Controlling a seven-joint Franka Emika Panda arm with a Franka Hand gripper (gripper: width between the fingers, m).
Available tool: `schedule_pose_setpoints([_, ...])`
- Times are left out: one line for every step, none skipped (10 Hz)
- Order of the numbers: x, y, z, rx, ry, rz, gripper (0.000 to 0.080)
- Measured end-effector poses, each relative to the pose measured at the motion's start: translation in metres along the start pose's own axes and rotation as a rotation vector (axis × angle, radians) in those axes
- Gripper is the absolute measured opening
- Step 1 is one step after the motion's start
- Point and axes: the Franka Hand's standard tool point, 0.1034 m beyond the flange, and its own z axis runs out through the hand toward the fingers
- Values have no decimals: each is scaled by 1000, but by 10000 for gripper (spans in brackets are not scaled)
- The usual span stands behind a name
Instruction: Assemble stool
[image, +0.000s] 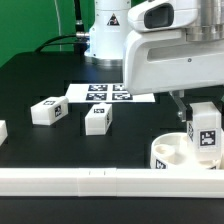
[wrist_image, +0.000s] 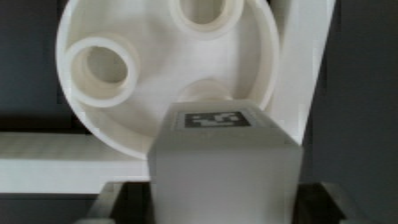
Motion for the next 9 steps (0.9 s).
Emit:
schedule_pose_setpoints([0, 0, 0, 5, -1, 51, 338])
schedule_pose_setpoints([0, 1, 0, 10, -3, 157, 338])
schedule_pose_setpoints([0, 1, 0, 24, -5, 243, 338])
schedule_pose_setpoints([-1, 4, 0, 42, -8, 367, 338])
schedule_pose_setpoints([-1, 4, 0, 43, -4, 459, 338])
schedule_pose_setpoints([-2, 3, 1, 48, -8, 541, 338])
schedule_pose_setpoints([-2, 2, 1, 54, -13, 629, 338])
schedule_pose_setpoints([-2, 1, 1, 56, -16, 699, 338])
schedule_pose_setpoints([-3, 0, 2, 65, -26, 812, 338])
